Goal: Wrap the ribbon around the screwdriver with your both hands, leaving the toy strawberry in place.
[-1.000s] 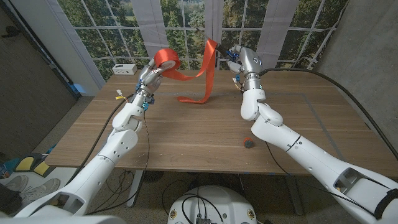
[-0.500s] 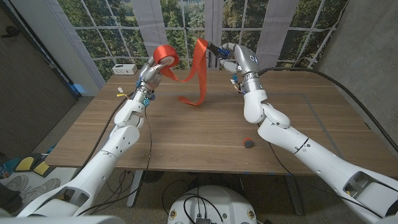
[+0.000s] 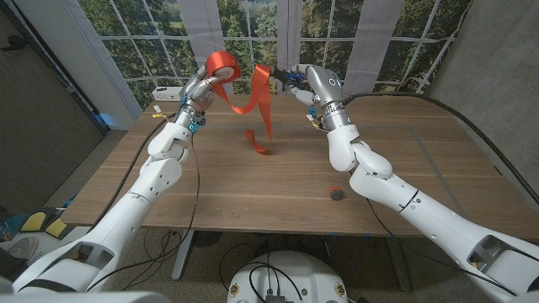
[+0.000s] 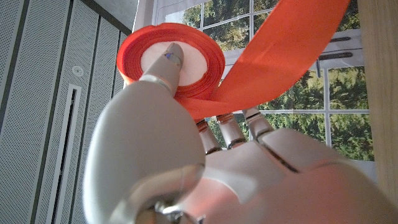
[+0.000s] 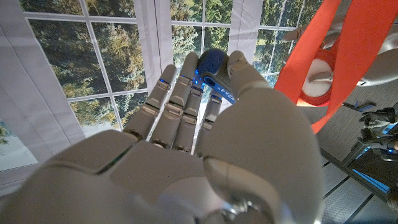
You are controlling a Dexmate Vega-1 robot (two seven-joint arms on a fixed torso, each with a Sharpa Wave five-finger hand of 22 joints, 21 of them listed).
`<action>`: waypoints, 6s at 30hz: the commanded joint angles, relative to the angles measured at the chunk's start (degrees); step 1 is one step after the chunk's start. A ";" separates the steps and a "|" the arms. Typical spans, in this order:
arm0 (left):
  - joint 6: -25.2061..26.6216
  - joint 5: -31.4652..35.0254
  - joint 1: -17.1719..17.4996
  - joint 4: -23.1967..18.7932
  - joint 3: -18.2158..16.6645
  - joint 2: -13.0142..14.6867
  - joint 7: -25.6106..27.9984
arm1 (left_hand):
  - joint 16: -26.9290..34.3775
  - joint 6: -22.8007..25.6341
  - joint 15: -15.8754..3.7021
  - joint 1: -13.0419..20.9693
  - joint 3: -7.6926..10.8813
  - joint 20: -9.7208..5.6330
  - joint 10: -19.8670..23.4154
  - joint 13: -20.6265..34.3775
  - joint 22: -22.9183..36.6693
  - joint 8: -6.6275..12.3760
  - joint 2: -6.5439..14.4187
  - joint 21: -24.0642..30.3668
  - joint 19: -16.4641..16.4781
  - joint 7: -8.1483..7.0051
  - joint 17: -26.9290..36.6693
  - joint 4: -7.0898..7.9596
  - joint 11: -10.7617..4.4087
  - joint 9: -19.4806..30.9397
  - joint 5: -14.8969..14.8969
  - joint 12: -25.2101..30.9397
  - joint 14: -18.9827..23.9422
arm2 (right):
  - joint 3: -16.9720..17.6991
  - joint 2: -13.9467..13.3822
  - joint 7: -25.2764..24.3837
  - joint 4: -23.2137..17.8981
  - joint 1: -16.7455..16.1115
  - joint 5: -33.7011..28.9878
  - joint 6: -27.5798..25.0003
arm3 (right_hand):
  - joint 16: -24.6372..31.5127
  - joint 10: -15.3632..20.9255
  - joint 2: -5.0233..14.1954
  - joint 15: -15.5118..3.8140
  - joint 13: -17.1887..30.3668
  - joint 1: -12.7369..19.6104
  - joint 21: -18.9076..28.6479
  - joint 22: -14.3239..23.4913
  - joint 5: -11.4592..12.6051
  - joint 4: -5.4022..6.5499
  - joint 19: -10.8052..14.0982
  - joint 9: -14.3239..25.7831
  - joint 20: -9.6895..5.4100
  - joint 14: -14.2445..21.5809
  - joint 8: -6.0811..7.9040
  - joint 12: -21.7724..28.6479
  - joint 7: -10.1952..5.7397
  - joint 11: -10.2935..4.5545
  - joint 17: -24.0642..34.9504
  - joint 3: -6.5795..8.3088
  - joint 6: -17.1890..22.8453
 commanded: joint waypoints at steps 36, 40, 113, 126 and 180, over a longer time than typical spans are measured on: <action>10.31 3.81 -9.76 -5.42 1.11 5.78 2.80 | 0.01 7.21 -6.98 -2.07 2.13 0.01 11.33 10.30 0.14 4.53 2.18 0.73 -0.36 6.34 0.32 2.14 1.10 0.89 0.40 10.37 0.35 | -9.52 4.90 9.68 9.32 4.62 -16.87 -7.26 | -1.00 8.77 1.02 -5.68 3.67 1.32 0.70 0.15 0.53 0.80 -0.20 -0.01 -0.30 0.57 0.29 0.06 -0.72 -2.84 0.38 1.27 14.25; 10.28 4.39 -10.40 -5.96 1.39 5.89 2.66 | -0.02 7.19 -6.97 -2.05 2.15 0.02 11.41 10.37 0.14 4.54 2.19 0.77 -0.40 6.33 0.33 2.12 1.10 0.86 0.43 10.41 0.32 | -9.96 5.45 10.65 9.98 5.11 -16.75 -8.31 | -1.07 8.80 0.97 -5.68 3.68 1.33 0.72 0.15 0.54 0.79 -0.21 -0.04 -0.27 0.66 0.26 0.07 -0.67 -2.83 0.37 1.30 14.26; 10.51 4.20 -22.31 -5.82 10.42 -3.98 -9.82 | -0.08 7.28 -7.59 -2.05 1.95 -0.26 11.66 10.59 0.09 4.80 2.13 1.88 -0.39 6.04 0.68 2.13 0.90 0.53 0.48 9.93 0.78 | -16.90 15.39 22.68 17.16 12.67 -22.87 -31.11 | -2.25 9.84 -0.48 -4.77 2.88 1.21 1.40 0.13 0.43 0.56 0.59 -0.54 0.49 2.54 0.01 -0.56 0.12 -2.75 -0.20 2.60 15.97; 10.60 -0.44 -15.80 -9.95 8.30 -2.08 -10.47 | -0.17 7.22 -7.70 -2.18 1.98 -0.47 11.75 10.66 0.07 4.83 2.05 2.12 -0.36 6.01 0.68 2.16 0.55 0.49 0.51 9.83 0.91 | -15.98 16.14 19.26 19.17 14.79 -18.68 -35.96 | -2.08 9.72 -0.55 -4.72 3.06 1.15 1.55 0.15 0.31 0.60 0.81 -0.63 0.68 2.66 -0.23 -0.67 0.18 -2.84 0.09 2.73 15.95; 13.24 -4.91 -5.47 -5.83 9.59 -2.90 -9.16 | -0.38 7.28 -7.67 -2.29 2.02 -1.32 12.14 10.67 -0.01 5.03 1.97 2.83 -0.81 6.00 0.83 2.10 0.67 0.38 0.64 9.40 1.24 | -8.23 14.71 -0.21 8.41 11.60 3.56 -38.59 | -2.16 10.63 -1.17 -4.05 3.17 1.21 1.85 0.18 0.10 0.44 0.88 -0.52 1.28 3.26 -0.79 -0.90 0.81 -2.07 0.18 3.72 16.44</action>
